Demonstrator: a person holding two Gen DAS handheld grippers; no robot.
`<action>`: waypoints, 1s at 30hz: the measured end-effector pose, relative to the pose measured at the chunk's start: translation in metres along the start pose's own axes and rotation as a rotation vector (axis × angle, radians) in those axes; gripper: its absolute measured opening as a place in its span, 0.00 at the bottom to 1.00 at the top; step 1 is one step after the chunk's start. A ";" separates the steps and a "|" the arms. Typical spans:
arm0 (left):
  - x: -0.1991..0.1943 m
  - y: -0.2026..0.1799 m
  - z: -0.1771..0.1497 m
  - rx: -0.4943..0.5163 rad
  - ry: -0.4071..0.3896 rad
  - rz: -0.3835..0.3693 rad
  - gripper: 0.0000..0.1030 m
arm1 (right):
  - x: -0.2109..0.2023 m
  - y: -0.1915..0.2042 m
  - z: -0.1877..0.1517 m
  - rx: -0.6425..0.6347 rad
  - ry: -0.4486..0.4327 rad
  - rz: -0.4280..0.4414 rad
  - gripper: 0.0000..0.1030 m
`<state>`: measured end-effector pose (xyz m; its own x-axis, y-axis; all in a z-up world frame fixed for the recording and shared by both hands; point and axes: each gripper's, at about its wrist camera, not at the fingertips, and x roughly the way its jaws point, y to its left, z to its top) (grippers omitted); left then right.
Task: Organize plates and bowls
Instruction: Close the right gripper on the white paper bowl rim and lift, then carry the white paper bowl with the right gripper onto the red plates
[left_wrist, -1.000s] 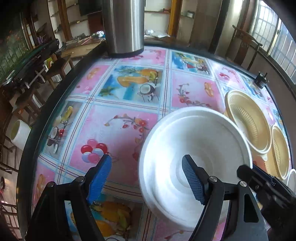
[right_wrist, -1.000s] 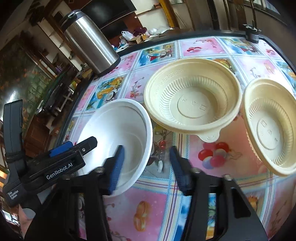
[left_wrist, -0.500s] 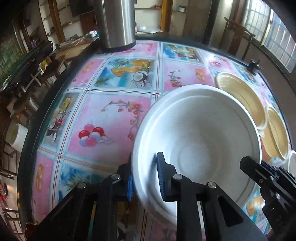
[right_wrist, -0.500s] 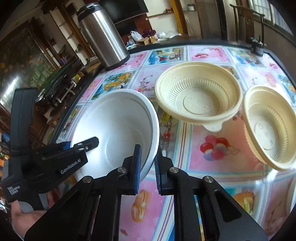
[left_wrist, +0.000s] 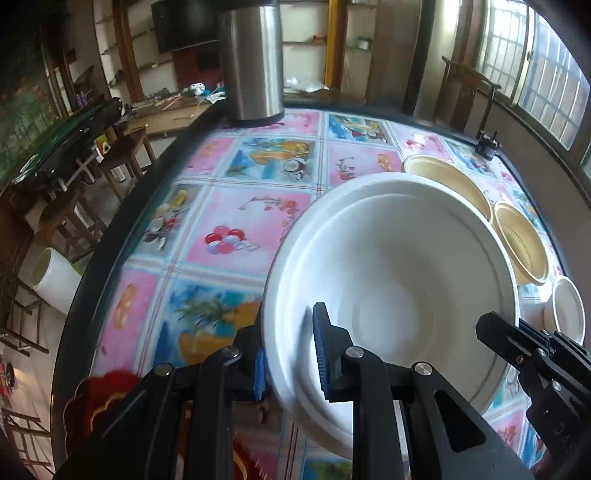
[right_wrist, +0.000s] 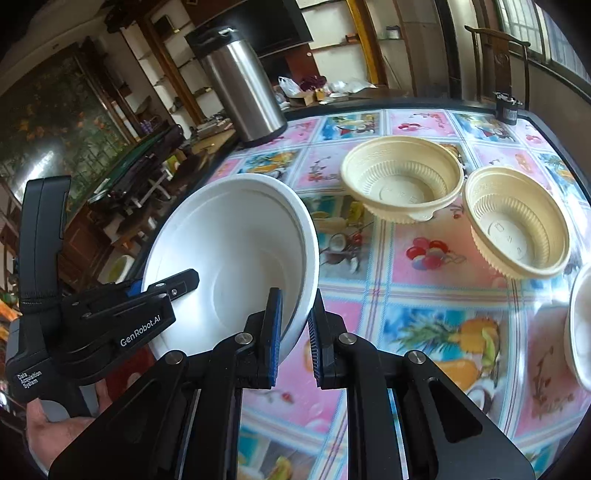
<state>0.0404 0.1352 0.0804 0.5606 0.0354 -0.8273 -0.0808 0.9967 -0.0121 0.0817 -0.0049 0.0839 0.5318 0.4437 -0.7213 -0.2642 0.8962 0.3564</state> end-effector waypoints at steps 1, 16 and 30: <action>-0.004 0.002 -0.002 -0.004 -0.004 0.000 0.20 | -0.004 0.004 -0.002 -0.005 -0.004 0.009 0.13; -0.082 0.080 -0.055 -0.108 -0.078 0.069 0.20 | -0.042 0.102 -0.037 -0.154 -0.028 0.144 0.13; -0.069 0.118 -0.103 -0.176 -0.029 0.117 0.20 | -0.019 0.144 -0.079 -0.228 0.070 0.171 0.13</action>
<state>-0.0926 0.2424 0.0785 0.5625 0.1548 -0.8122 -0.2879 0.9575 -0.0169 -0.0302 0.1154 0.1021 0.4088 0.5803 -0.7044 -0.5233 0.7814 0.3400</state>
